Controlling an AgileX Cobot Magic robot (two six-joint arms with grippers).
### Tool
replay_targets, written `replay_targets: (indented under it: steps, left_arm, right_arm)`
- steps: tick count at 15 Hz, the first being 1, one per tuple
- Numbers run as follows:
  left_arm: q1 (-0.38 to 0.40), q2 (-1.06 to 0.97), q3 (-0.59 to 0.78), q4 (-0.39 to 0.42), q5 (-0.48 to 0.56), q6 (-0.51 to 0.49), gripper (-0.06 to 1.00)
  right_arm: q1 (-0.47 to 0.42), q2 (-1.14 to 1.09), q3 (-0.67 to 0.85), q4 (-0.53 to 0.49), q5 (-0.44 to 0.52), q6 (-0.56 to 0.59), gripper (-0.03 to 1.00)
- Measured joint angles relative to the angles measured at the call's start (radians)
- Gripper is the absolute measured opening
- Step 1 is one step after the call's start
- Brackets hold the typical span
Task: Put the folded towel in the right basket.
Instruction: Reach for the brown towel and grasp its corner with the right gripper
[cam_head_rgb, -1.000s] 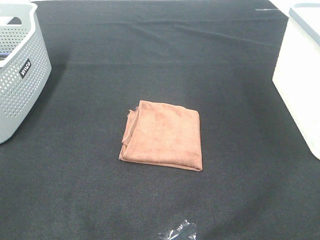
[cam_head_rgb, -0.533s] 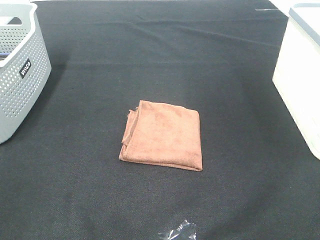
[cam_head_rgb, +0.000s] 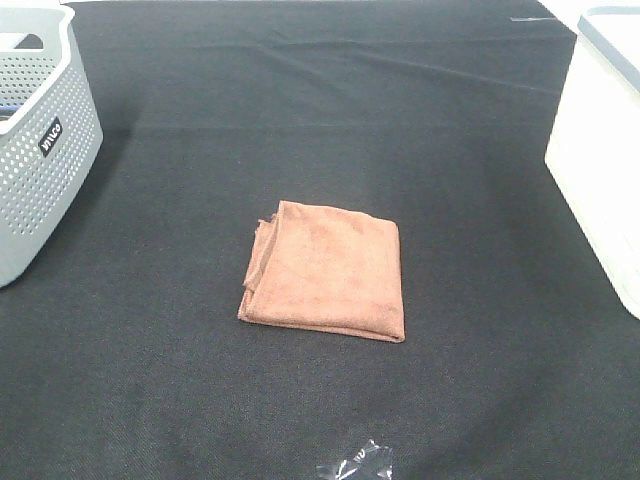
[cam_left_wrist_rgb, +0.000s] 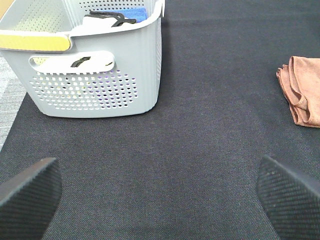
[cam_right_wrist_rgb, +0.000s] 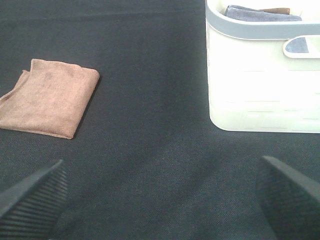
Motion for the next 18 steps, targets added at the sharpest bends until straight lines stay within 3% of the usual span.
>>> replay_targets:
  steps: [18]
  left_arm:
    - [0.000,0.000,0.000,0.000,0.000,0.000,0.99]
  right_arm:
    - [0.000,0.000,0.000,0.000,0.000,-0.001,0.98]
